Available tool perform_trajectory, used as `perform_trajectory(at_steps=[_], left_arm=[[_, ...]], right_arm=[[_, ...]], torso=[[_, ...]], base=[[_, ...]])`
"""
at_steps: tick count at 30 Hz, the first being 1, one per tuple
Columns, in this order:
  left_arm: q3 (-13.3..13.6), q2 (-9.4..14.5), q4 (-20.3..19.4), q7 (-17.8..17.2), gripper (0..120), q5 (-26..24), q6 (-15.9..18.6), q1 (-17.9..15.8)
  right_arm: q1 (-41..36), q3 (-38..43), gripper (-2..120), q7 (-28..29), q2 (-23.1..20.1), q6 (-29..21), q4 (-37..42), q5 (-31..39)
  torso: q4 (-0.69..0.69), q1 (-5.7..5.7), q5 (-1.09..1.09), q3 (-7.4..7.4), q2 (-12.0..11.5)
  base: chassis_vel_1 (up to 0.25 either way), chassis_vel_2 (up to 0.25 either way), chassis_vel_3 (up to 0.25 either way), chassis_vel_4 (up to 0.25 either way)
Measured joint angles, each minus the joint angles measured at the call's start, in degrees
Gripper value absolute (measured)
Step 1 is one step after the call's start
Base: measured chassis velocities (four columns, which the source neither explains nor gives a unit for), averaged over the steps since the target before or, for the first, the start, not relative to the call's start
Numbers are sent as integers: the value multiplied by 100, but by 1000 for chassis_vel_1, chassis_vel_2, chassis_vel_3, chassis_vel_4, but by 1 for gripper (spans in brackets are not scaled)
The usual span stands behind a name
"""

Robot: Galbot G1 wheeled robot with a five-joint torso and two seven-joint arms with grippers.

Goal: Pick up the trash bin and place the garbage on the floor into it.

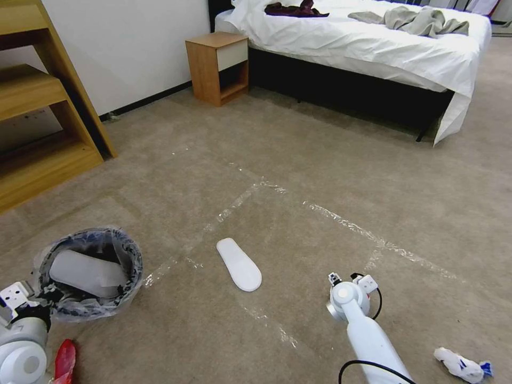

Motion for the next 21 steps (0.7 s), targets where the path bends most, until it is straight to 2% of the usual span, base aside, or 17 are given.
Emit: perform_trajectory(at_steps=[11, 21], left_arm=[[23, -67, -65, 27, 1, 61, -42, 43], [28, -77, -21, 59, 1, 108, -88, 41]], right_arm=[[187, -150, 97, -240, 251, 77, -577, -325], [66, -175, 90, -283, 169, 63, -255, -425]], torso=[[0, 0, 0, 0, 0], [0, 0, 0, 0, 0]], base=[[0, 0, 0, 0], [0, 0, 0, 0]])
